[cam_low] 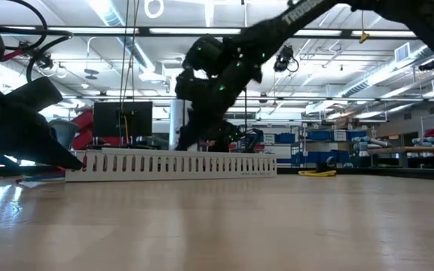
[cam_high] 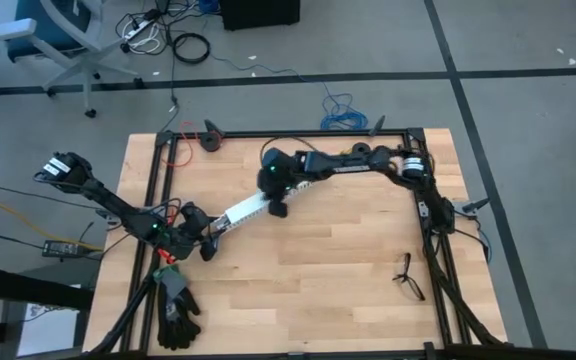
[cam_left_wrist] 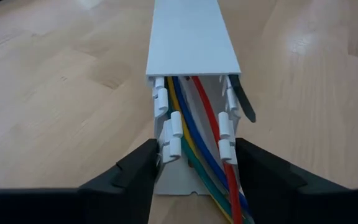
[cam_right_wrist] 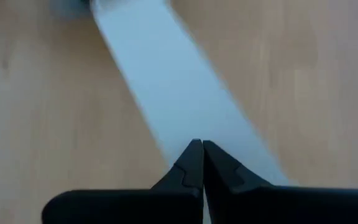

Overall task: Ziptie cables
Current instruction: Close the white cable duct

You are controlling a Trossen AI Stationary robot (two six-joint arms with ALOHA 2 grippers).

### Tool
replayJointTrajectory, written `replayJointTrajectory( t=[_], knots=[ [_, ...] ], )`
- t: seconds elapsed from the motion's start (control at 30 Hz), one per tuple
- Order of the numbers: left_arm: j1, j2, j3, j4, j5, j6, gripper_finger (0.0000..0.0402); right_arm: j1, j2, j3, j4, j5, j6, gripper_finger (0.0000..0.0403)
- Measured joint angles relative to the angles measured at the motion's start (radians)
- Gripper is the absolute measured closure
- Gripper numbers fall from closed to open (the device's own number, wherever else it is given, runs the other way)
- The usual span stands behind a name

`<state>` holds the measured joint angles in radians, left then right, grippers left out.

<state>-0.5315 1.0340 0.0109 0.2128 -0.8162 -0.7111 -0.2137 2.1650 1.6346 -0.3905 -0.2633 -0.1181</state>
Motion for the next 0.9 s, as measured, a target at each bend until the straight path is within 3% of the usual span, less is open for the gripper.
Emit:
replayJointTrajectory(
  t=[0.13, 0.23, 0.4, 0.53, 0.67, 0.83, 0.9],
  knots=[
    [0.001, -0.001, 0.0, 0.003, -0.001, -0.001, 0.0192, 0.036, 0.124, 0.041, 0.33, -0.094, 0.052, 0.0403],
    [0.001, 0.0, 0.0, 0.011, 0.012, 0.003, 0.0192, 0.066, 0.151, 0.092, 0.396, -0.135, 0.049, 0.0403],
    [0.001, 0.0, 0.0, 0.009, 0.009, 0.005, 0.0192, 0.078, 0.083, 0.097, 0.32, -0.056, -0.019, 0.0403],
    [0.001, 0.0, 0.001, 0.004, 0.004, 0.01, 0.0192, 0.044, -0.031, 0.075, 0.143, 0.054, -0.069, 0.0403],
    [0.001, 0.001, 0.001, 0.006, 0.001, 0.032, 0.0192, 0.013, -0.079, 0.034, -0.043, 0.084, -0.086, 0.0403],
    [0.001, 0.001, 0.0, 0.018, 0.0, 0.056, 0.0192, -0.004, -0.016, -0.024, 0.012, 0.053, -0.062, 0.0403],
    [0.001, 0.001, -0.001, 0.019, -0.016, 0.055, 0.0193, 0.008, 0.041, -0.005, 0.143, -0.008, -0.048, 0.0403]
  ],
)
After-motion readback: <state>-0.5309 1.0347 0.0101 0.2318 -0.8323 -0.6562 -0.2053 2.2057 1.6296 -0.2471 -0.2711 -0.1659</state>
